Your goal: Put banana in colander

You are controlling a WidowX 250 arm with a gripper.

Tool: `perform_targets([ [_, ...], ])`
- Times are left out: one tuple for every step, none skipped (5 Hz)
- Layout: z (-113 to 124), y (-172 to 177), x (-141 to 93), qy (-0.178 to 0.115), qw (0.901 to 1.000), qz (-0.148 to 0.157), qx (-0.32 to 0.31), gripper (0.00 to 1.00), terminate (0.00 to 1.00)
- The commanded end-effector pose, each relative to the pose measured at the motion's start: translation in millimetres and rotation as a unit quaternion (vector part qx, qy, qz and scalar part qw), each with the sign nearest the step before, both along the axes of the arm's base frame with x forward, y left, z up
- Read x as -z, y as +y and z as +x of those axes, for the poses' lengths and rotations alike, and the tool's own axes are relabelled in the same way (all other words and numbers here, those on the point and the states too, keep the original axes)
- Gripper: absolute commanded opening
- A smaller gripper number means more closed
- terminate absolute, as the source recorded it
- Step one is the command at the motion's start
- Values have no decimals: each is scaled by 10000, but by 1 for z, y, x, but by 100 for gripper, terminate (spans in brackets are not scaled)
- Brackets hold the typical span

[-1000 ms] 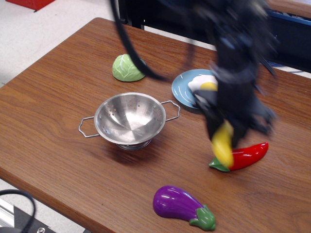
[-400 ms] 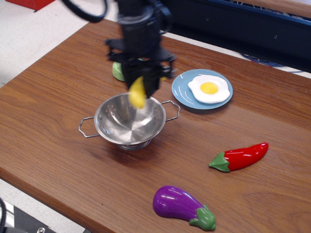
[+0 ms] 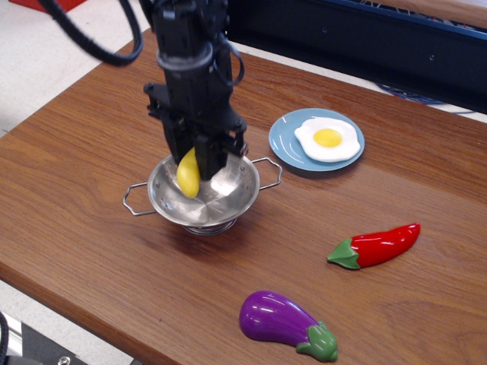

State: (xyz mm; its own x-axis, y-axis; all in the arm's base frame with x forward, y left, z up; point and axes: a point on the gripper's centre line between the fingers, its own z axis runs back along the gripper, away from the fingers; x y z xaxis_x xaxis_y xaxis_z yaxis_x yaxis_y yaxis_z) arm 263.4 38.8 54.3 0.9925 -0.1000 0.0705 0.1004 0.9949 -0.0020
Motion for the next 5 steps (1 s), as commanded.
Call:
perform_targets([
  [8,-5,-22,-298,9993,25,-229,100,0],
  [12,-12,-37,-284,9990,-92,-326,100,0],
  [20,-21,-58,-277,9983,-237,-448,100,0],
  [20,-21,-58,-277,9983,-237,-448,100,0],
  [20,-21,-58,-277,9983,-237,-448,100,100],
])
